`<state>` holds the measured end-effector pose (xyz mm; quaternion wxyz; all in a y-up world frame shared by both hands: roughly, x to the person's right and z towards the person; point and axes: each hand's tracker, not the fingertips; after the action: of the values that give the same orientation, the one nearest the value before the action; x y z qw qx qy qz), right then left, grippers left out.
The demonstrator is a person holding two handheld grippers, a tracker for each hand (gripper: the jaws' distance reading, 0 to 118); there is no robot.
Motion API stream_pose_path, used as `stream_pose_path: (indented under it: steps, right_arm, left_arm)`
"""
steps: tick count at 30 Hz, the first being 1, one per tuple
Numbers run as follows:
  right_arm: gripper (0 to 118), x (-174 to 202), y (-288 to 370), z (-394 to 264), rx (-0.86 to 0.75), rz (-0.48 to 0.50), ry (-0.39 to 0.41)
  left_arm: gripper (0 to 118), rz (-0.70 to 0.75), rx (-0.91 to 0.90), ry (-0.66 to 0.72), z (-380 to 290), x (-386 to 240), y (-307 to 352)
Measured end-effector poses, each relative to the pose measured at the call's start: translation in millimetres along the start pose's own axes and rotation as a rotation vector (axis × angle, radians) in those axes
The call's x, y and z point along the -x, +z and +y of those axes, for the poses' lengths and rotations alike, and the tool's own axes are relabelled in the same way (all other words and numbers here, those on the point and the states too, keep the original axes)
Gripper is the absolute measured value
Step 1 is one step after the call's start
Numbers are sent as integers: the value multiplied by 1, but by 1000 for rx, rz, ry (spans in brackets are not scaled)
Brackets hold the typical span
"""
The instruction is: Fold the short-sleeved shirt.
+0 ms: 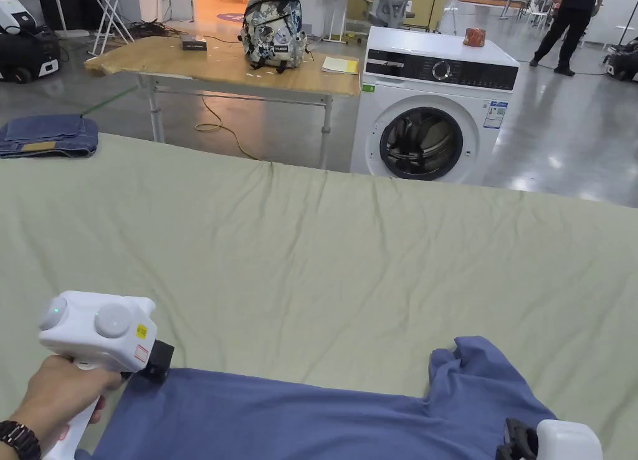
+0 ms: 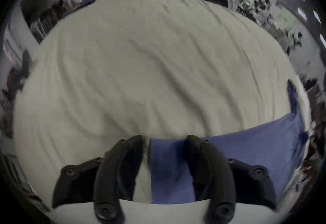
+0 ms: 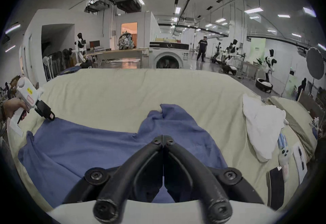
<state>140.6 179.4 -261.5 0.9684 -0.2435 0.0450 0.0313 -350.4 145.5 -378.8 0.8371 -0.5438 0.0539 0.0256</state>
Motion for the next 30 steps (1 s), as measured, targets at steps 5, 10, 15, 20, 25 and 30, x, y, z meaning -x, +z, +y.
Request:
stream_pose_path:
  steps: [5, 10, 15, 20, 25, 30]
  right_arm:
    - [0, -9, -5, -1, 27, -7, -36]
    - [0, -24, -7, 17, 21, -16, -60]
    - [0, -55, -39, 54, 92, -25, -83]
    - [0, -83, -96, 83, 251, -8, -43]
    - [62, -100, -155, 95, 434, 3, -23]
    - [75, -96, -198, 86, 590, 40, 15]
  left_arm:
    - [0, -28, -49, -40, 1, 0, -11]
    - [0, -68, -201, 2, -13, 3, 24]
    - [0, -104, -284, 32, -35, 3, 68]
    - [0, -110, -356, 38, -53, 3, 92]
    - [0, -98, -372, 39, -67, 2, 99]
    - [0, -95, -356, 50, -72, 2, 96]
